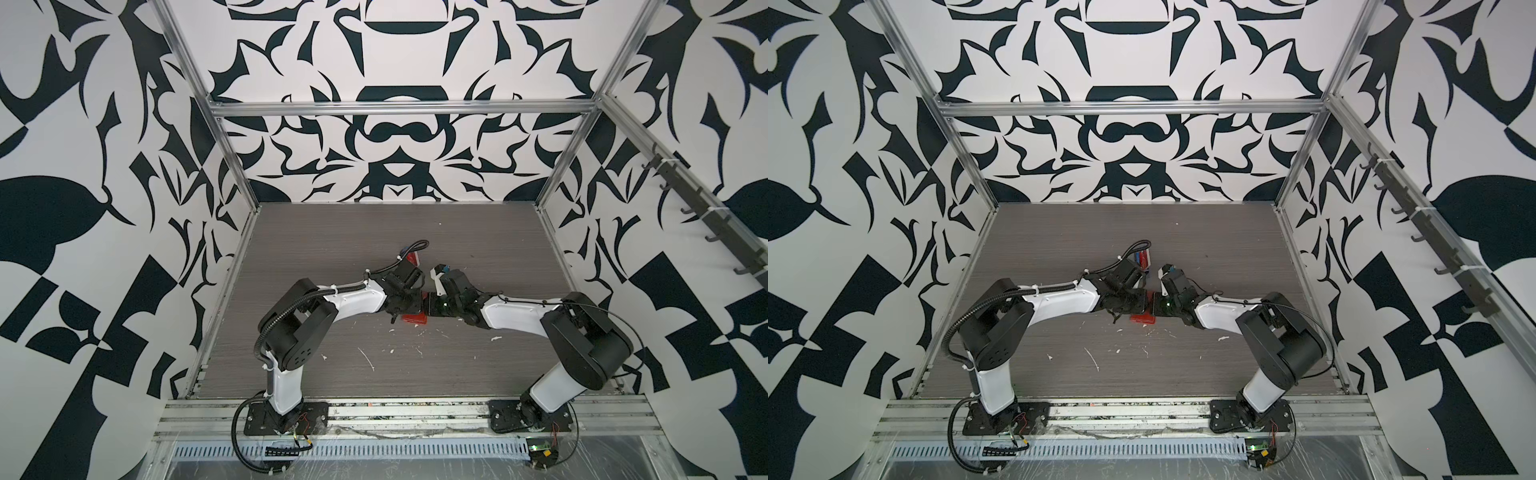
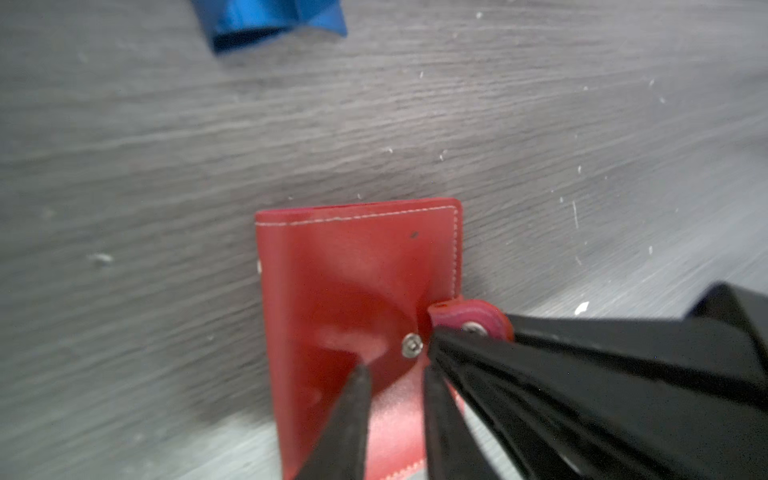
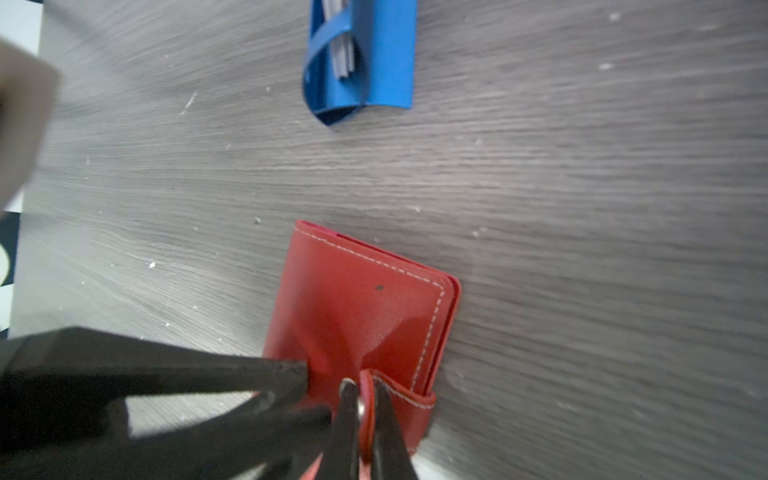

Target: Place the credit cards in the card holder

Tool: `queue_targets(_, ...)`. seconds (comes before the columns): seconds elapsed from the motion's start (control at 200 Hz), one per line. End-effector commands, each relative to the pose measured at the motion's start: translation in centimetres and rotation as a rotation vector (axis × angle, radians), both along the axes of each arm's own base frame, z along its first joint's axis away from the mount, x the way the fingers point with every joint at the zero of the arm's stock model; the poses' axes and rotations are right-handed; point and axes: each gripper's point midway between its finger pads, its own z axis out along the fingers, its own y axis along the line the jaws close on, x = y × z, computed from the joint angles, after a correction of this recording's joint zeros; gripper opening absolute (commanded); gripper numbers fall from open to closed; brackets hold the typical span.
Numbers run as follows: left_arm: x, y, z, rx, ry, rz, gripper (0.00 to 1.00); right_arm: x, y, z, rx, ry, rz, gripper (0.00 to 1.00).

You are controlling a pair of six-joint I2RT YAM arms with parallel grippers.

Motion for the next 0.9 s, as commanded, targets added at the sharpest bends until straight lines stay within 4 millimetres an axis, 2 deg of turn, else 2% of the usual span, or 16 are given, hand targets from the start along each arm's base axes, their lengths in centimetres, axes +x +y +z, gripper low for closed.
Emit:
queue_targets(0.0, 0.0, 2.1, -0.1, 0.053, -0.026, 0.041, 0.33, -0.3, 0.2, -0.8, -0.012, 0.035, 0.013, 0.0)
queue_targets(0.1, 0.2, 2.5, -0.2, 0.042, -0.019, 0.051, 0.31, -0.3, 0.2, -0.8, -0.014, 0.036, 0.017, 0.0)
queue_targets(0.205, 0.1, 2.6, -0.9, 0.018, 0.016, 0.053, 0.21, -0.5, 0.1, -0.9, -0.023, 0.039, 0.022, 0.0)
queue_targets(0.295, 0.0, 2.6, -1.3, 0.014, 0.027, 0.057, 0.18, -0.6, 0.0, -1.0, -0.026, 0.037, 0.024, 0.01)
queue_targets(0.37, -0.1, 2.5, -1.6, 0.019, 0.04, 0.054, 0.15, -0.7, 0.0, -0.9, -0.022, 0.037, 0.025, 0.07)
queue_targets(0.43, -0.2, 2.6, -1.9, 0.025, 0.049, 0.054, 0.13, -0.7, 0.0, -0.8, -0.019, 0.035, 0.027, 0.15)
queue_targets(0.59, -0.1, 3.2, -2.3, 0.061, 0.053, 0.072, 0.13, -0.8, 0.2, -0.3, 0.001, 0.023, 0.032, 0.3)
queue_targets(0.895, -0.4, 3.8, -3.0, 0.092, 0.065, 0.078, 0.13, -0.8, 0.9, 1.2, 0.065, -0.007, 0.048, 0.44)
